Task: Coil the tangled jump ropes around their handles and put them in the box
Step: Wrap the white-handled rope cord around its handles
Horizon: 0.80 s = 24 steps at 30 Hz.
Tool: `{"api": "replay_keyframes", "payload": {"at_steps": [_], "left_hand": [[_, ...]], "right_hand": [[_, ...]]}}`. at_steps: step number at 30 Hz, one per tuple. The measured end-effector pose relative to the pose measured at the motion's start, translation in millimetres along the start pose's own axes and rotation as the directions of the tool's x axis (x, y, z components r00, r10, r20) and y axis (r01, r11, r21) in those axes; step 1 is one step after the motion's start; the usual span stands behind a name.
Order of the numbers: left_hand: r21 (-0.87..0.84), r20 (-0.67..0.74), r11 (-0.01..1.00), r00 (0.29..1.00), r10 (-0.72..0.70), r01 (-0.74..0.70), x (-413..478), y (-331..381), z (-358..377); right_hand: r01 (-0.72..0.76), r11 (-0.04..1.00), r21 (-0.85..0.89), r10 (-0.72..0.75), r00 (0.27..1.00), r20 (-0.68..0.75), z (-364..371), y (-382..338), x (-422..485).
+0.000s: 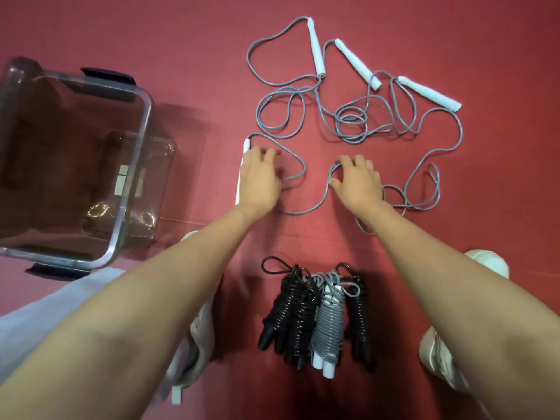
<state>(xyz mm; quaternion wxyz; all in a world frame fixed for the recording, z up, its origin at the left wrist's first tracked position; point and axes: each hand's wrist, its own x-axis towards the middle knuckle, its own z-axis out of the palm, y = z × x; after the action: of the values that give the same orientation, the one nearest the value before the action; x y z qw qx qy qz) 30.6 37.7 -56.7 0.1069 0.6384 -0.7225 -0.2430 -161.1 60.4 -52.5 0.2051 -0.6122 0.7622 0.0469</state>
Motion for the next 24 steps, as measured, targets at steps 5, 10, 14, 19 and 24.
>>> {"api": "replay_keyframes", "payload": {"at_steps": [5, 10, 14, 19, 24], "left_hand": [[0.119, 0.038, 0.917, 0.921, -0.388, 0.381, 5, -24, -8], [-0.196, 0.147, 0.878, 0.898, -0.414, 0.437, 3, -8, -7], [-0.489, 0.185, 0.753, 0.896, -0.403, 0.440, -12, 28, -10], [-0.476, 0.262, 0.826, 0.945, -0.196, 0.303, -36, 60, 1], [-0.309, 0.378, 0.948, 0.925, 0.043, 0.082, -48, 79, 27]], "right_hand": [[0.011, 0.993, 0.117, -0.006, 0.999, -0.039, 3, 8, -6], [-0.182, 0.982, 0.050, 0.184, 0.983, -0.018, -1, 26, -10], [-0.246, 0.932, 0.265, 0.235, 0.969, 0.071, -10, 32, -21], [0.090, 0.894, 0.440, -0.213, 0.947, 0.240, -20, 18, -41], [-0.056, 0.968, 0.243, 0.072, 0.996, -0.059, -33, 85, -43]]}}
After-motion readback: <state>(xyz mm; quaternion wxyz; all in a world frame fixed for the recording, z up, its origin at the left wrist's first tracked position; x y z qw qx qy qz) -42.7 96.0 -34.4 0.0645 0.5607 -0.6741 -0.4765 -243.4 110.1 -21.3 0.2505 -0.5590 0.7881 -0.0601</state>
